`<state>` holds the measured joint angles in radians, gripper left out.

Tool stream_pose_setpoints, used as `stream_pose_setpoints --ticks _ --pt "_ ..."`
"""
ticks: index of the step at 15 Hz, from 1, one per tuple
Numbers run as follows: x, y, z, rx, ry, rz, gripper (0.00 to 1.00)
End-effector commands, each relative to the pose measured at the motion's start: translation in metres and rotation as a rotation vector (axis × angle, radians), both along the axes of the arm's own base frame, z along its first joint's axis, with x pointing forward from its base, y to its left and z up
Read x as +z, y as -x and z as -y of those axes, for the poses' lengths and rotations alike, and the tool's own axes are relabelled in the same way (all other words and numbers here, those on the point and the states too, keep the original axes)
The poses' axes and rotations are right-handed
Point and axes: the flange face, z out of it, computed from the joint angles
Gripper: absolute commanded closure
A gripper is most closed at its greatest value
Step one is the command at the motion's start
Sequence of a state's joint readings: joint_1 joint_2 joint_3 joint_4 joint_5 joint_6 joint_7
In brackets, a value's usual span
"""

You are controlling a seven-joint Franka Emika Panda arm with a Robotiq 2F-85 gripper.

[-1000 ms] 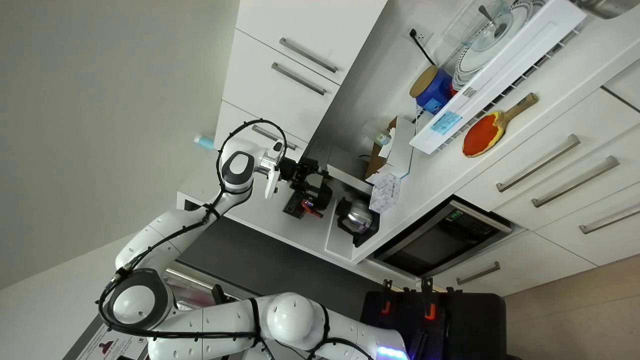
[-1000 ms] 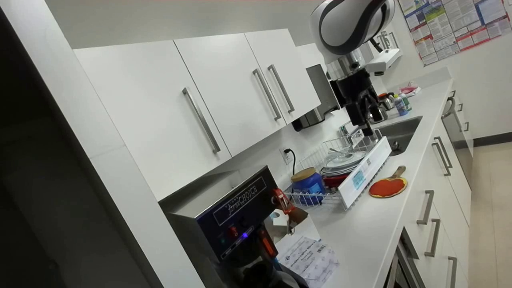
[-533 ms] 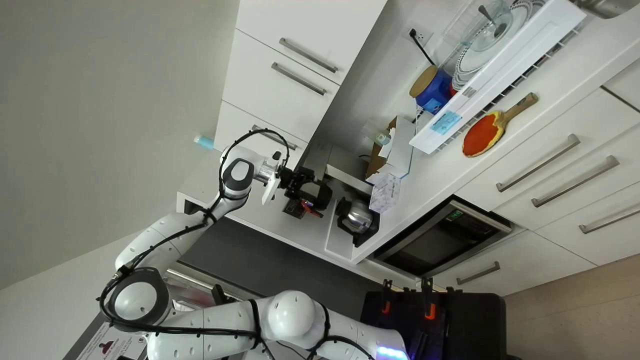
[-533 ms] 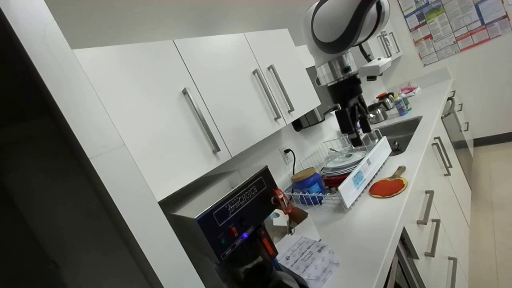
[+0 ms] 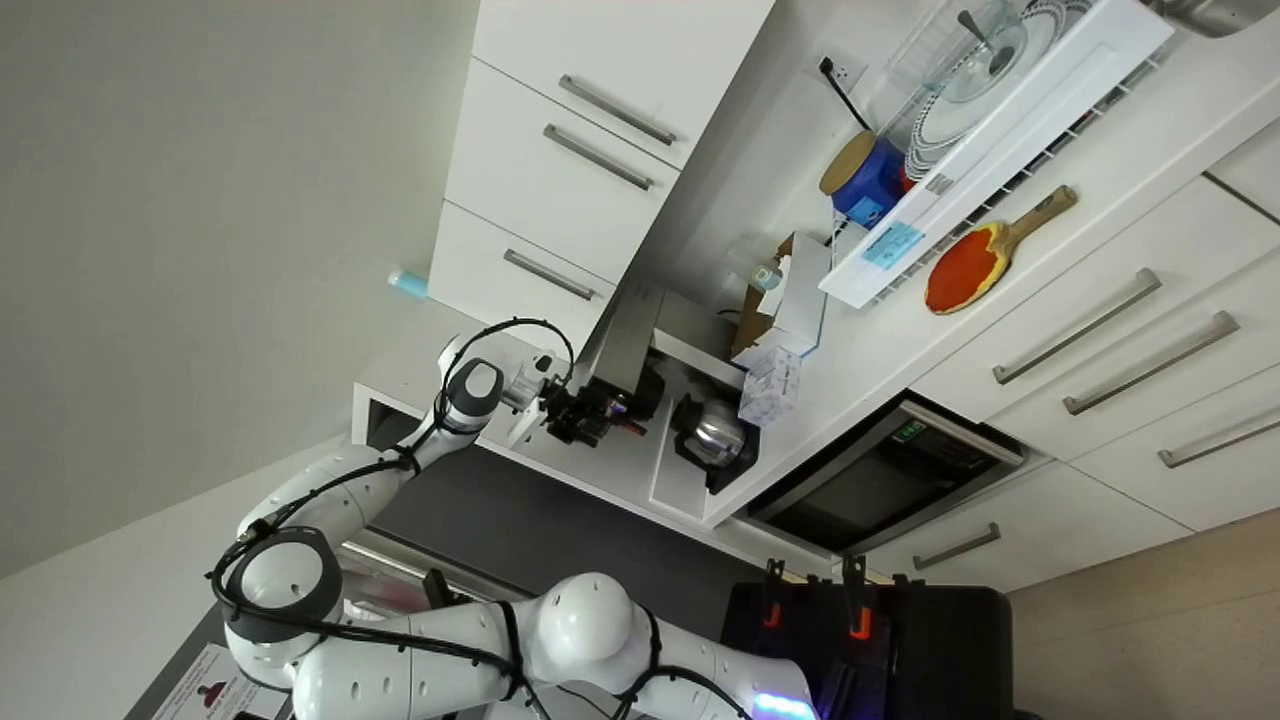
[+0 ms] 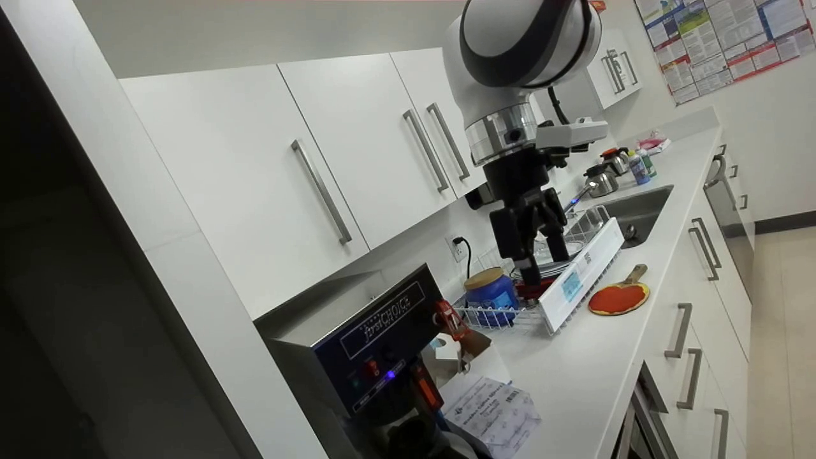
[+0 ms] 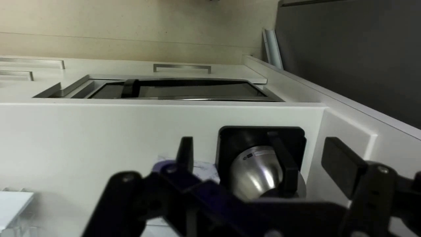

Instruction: Turn on the coffeemaker

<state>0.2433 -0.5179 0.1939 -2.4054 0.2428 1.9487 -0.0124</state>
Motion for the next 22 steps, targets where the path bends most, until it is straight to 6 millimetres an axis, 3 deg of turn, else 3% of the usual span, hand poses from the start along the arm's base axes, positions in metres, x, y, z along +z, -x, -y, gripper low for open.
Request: stream_pose_setpoints --ticks 1,3,4,6,10,11,13,21,22 --pt "-0.005 0.001 -0.045 -0.007 -0.025 -0.002 0.0" --pt "-0.008 0.001 -0.063 0.031 -0.012 -0.008 0.0" --pt "-0.008 0.009 -0.046 0.03 0.0 0.001 0.0" --pt "-0.012 0.007 -0.057 0.049 0.004 -0.008 0.0" --pt "-0.011 0.003 -0.06 0.033 -0.024 0.024 0.0" --pt "-0.008 0.005 -0.066 0.019 -0.033 0.036 0.25" --pt "-0.004 0.01 -0.075 0.019 -0.053 0.054 0.34" --pt "0.002 0.042 -0.122 -0.041 -0.099 0.082 0.97" --pt "0.002 0.043 -0.129 -0.053 -0.1 0.102 1.0"
